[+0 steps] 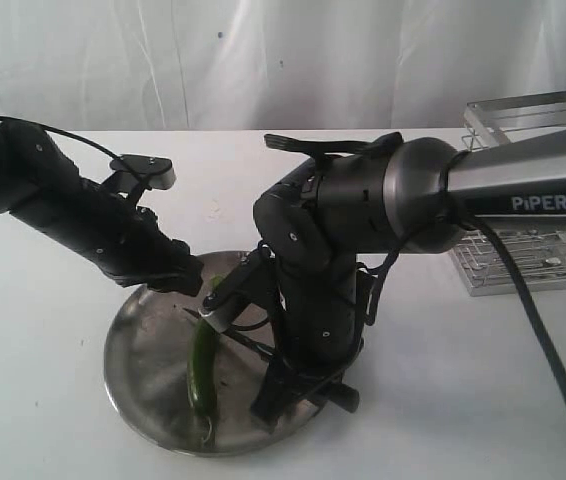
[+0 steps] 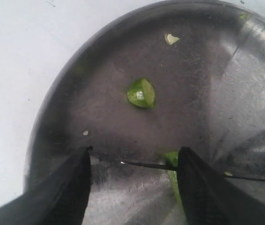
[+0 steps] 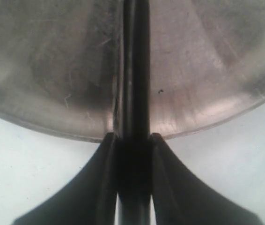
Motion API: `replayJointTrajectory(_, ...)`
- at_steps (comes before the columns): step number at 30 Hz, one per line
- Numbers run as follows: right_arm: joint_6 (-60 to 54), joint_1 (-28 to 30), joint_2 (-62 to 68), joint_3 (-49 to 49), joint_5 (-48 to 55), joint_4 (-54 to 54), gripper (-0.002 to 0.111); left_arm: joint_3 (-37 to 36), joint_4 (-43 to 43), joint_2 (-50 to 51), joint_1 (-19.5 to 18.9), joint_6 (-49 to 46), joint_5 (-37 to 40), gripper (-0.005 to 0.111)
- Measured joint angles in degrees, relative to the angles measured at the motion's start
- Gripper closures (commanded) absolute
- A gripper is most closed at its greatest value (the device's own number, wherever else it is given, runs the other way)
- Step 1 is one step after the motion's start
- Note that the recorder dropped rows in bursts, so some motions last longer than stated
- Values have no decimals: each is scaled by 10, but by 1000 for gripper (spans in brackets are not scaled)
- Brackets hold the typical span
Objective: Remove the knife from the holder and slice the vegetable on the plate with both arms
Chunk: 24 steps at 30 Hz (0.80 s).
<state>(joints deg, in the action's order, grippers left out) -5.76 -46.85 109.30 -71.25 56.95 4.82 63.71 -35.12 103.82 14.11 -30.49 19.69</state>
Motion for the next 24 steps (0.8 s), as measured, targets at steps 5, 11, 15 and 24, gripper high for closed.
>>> replayJointTrajectory(5, 0, 0, 0, 0, 0, 0, 108, -8, 1, 0, 0, -8, -8, 48)
replayJointTrajectory(11, 0, 0, 0, 0, 0, 0, 108, -41, 2, 0, 0, -13, -44, 48)
replayJointTrajectory(15, 0, 0, 0, 0, 0, 0, 108, -45, 2, 0, 0, -13, -55, 48)
replayJointTrajectory(24, 0, 0, 0, 0, -5, 0, 108, -45, 2, 0, 0, -13, -56, 48)
